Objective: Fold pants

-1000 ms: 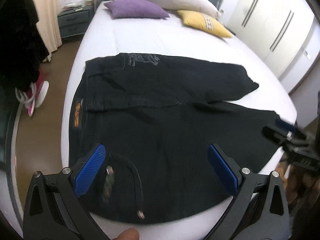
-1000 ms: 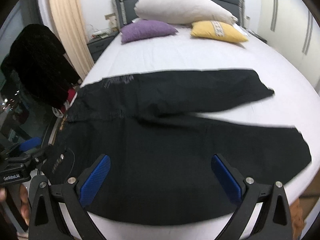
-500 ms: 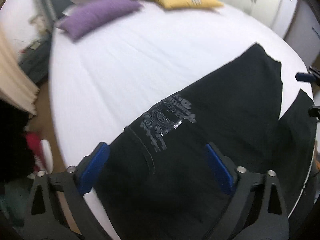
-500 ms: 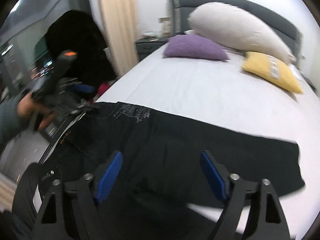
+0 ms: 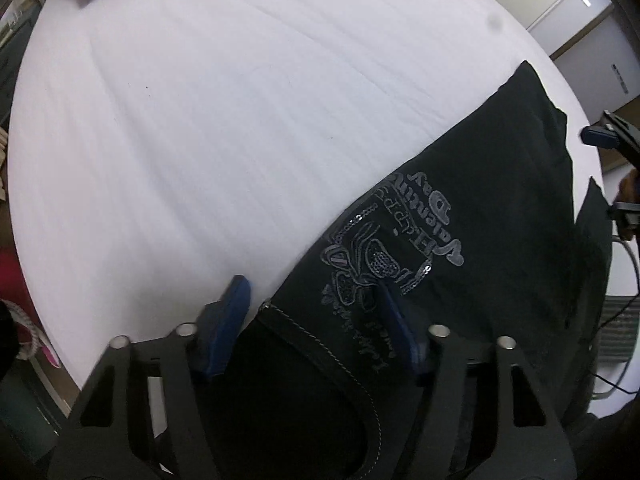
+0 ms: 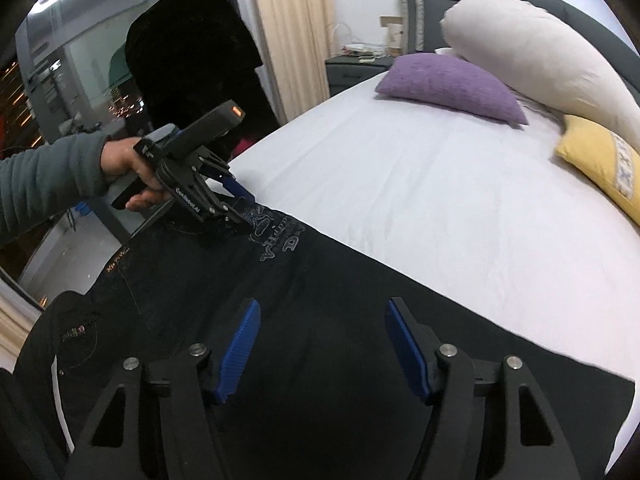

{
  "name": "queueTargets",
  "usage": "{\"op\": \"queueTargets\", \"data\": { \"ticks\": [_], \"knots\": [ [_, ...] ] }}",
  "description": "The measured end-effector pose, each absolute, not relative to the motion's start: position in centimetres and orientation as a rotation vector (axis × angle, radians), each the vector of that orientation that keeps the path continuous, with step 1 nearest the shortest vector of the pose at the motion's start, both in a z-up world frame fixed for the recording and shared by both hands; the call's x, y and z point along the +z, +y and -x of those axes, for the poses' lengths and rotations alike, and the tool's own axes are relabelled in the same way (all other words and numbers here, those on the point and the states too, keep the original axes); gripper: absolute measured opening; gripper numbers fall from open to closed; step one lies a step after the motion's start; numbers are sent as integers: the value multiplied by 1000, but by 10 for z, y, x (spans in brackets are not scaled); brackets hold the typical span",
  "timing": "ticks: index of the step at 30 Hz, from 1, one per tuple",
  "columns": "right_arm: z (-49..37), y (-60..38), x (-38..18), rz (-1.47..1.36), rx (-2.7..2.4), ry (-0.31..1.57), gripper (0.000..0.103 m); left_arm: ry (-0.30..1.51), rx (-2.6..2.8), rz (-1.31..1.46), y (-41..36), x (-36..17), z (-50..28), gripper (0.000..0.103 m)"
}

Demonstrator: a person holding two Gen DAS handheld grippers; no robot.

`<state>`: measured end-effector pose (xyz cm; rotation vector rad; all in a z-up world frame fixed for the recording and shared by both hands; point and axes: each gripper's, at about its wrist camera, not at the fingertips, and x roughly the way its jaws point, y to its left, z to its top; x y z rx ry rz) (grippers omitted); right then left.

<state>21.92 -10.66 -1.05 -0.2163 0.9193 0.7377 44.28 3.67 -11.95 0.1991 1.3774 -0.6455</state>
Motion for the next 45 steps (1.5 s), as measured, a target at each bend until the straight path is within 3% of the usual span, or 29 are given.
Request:
{"op": "queueTargets", "data": {
  "ticks": [3,8,13,18,29,31,32,35,40,45],
  "knots": [
    [-231,-96,-14,257,756,948,64,1387,-662,-170,38,-118,-445,22],
    [-254,-80,-16,324,778,980,59,1296,-660,-163,43,-100,-424,10],
    [-277,-60,-27,420,791,1023,49,1128,-635,-279,33,-72,-373,9],
    [-293,-41,-42,513,806,1074,49,981,-602,-424,22,-56,-337,9],
    [-301,0,-58,672,891,1142,48,879,-612,-496,20,-63,-279,9],
    [-304,2,-64,669,902,1187,32,878,-613,-491,24,-63,-276,9],
    [-306,1,-65,646,907,1213,29,882,-613,-485,28,-61,-277,9],
    [-306,-4,-61,621,898,1216,25,884,-611,-477,29,-60,-276,9],
    [-299,-19,-54,540,840,1233,11,879,-605,-465,29,-58,-271,9],
    [-295,-34,-48,307,742,1233,9,877,-598,-452,28,-49,-264,9]
  ]
}}
